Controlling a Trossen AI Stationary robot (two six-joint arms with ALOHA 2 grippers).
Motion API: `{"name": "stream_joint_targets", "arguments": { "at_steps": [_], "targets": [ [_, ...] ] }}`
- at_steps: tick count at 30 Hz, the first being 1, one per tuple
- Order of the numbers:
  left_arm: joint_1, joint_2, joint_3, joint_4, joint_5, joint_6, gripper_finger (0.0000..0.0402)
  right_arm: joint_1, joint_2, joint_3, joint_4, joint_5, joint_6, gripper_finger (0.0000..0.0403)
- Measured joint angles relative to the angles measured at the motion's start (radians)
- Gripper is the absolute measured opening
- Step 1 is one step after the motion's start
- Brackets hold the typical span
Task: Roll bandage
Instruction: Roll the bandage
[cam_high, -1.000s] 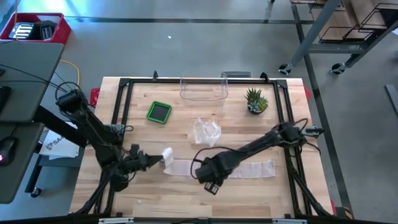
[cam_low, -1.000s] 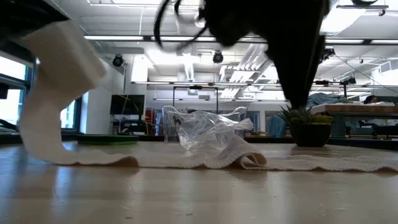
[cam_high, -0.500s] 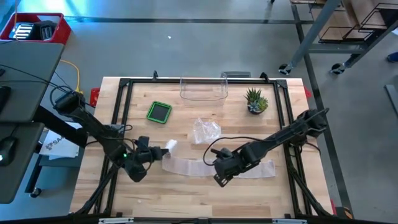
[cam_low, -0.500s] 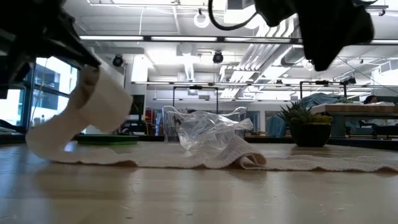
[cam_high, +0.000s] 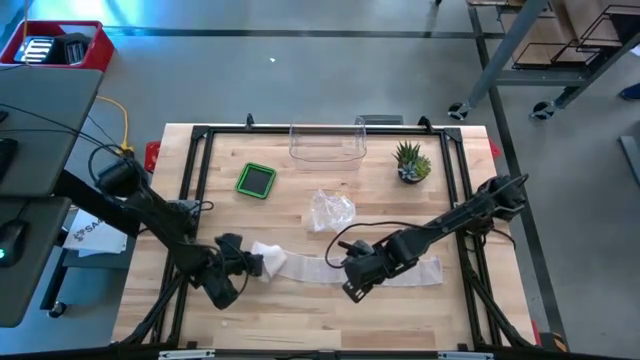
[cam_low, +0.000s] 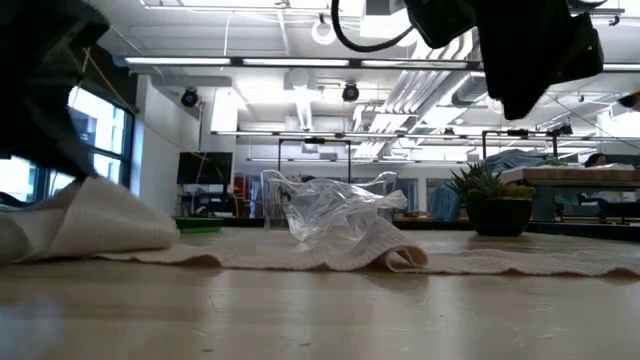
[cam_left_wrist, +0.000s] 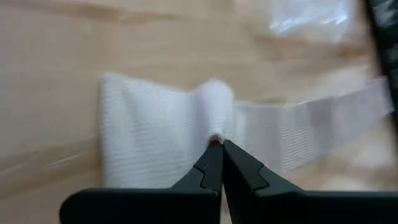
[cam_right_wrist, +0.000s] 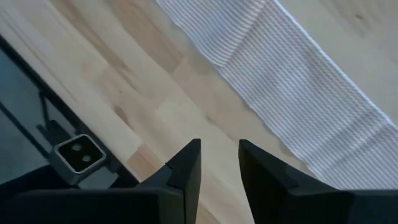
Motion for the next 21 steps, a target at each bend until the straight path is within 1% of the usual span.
{"name": "stream_joint_targets", "arguments": {
  "at_steps": [3,7,12,14,17,21],
  "targets": [
    [-0.013,0.007,-0.001,0.0,0.041,0.0,0.0,0.0,0.0,0.0,0.025,0.0,0.004,0.0099],
    [-0.03,-0.023,-0.001,-0.006,0.036,0.009,0.0,0.0,0.0,0.0,0.043,-0.001,0.005,0.0099],
    [-0.03,-0.085,-0.001,-0.029,0.037,0.091,0.0001,-0.003,0.0,0.0,0.053,0.0,0.0,0.0099],
    [-0.03,-0.099,-0.001,-0.049,0.054,0.097,0.0003,-0.003,0.0,0.0,0.052,-0.003,-0.003,0.0099],
    [-0.032,-0.11,-0.001,-0.037,0.07,0.103,0.0022,-0.004,0.0,0.0,0.051,-0.014,-0.02,0.0099],
    [-0.046,-0.126,0.001,-0.004,0.103,0.161,0.0069,-0.004,0.0,0.0,0.051,-0.024,-0.03,0.0099]
  ]
}}
